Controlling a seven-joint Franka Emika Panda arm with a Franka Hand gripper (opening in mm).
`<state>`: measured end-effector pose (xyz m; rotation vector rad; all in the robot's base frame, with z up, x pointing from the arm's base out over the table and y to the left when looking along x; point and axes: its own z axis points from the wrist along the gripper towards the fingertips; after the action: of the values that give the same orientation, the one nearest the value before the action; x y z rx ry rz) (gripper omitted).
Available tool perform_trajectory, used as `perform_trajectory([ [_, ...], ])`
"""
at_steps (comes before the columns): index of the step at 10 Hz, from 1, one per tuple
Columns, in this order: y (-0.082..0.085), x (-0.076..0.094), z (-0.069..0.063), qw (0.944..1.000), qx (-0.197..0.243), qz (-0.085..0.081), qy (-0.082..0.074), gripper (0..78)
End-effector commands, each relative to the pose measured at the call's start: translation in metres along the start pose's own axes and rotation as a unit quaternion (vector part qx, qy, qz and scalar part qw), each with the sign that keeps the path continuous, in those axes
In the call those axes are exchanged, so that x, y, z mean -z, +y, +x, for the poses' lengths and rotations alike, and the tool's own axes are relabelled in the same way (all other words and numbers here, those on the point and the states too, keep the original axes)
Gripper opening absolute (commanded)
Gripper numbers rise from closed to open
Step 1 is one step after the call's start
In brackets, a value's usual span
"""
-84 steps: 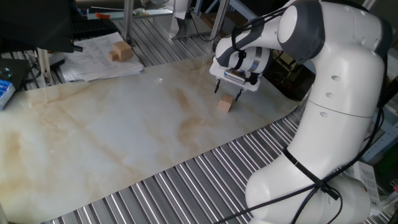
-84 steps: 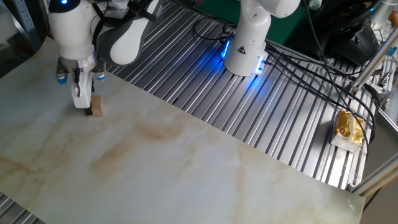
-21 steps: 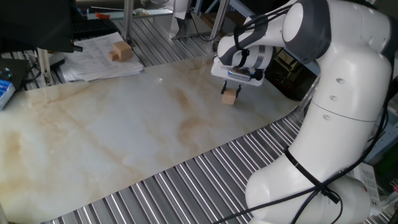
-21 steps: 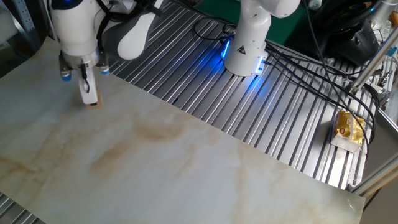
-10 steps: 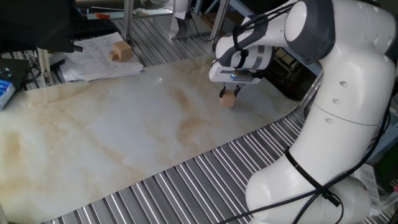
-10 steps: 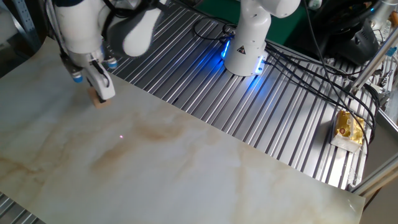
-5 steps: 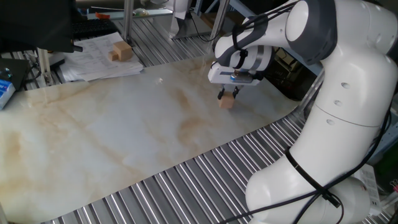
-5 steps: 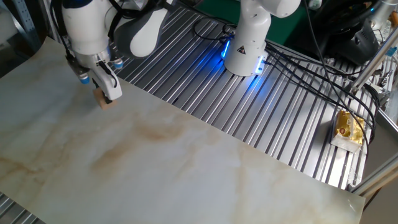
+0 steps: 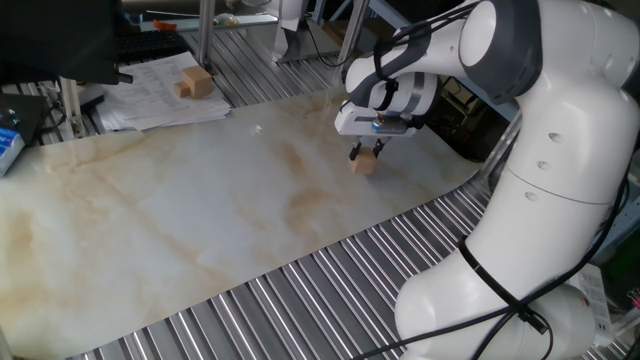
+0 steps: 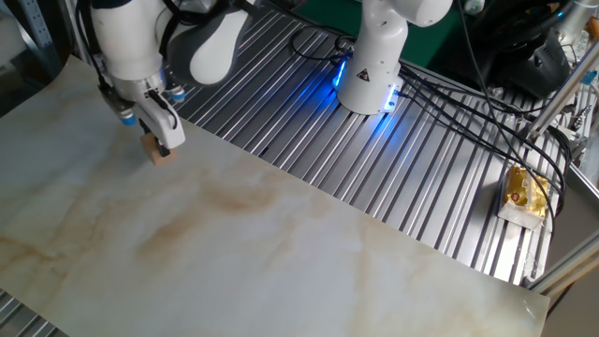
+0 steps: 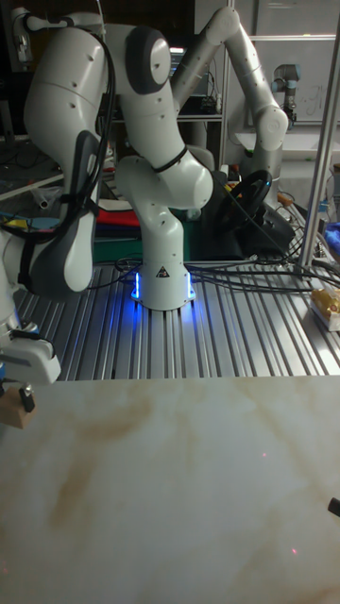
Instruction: Pick up the small block on the left and move it to the right
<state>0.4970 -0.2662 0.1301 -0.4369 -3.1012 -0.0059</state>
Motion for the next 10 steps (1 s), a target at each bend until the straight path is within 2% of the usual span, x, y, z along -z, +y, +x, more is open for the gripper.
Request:
perform_trajectory([
  [1, 0.0011, 0.0001, -0.0010, 1.0000, -0.003, 0.002, -0.007, 1.2],
  [4, 0.0017, -0.0007, -0.0014, 1.0000, -0.001, 0.007, -0.003, 1.2],
  [5, 0.0017, -0.0007, -0.0014, 0.9999, 0.001, 0.010, -0.010, 1.2],
  [6, 0.0017, -0.0007, -0.0014, 0.9999, 0.003, 0.011, -0.010, 1.2],
  [8, 0.0017, -0.0007, -0.0014, 0.9993, 0.029, 0.012, -0.020, 1.2],
  [9, 0.0017, -0.0007, -0.0014, 0.9986, 0.043, 0.022, -0.023, 1.2],
  [10, 0.0017, -0.0007, -0.0014, 0.9948, 0.081, 0.053, -0.031, 1.2],
])
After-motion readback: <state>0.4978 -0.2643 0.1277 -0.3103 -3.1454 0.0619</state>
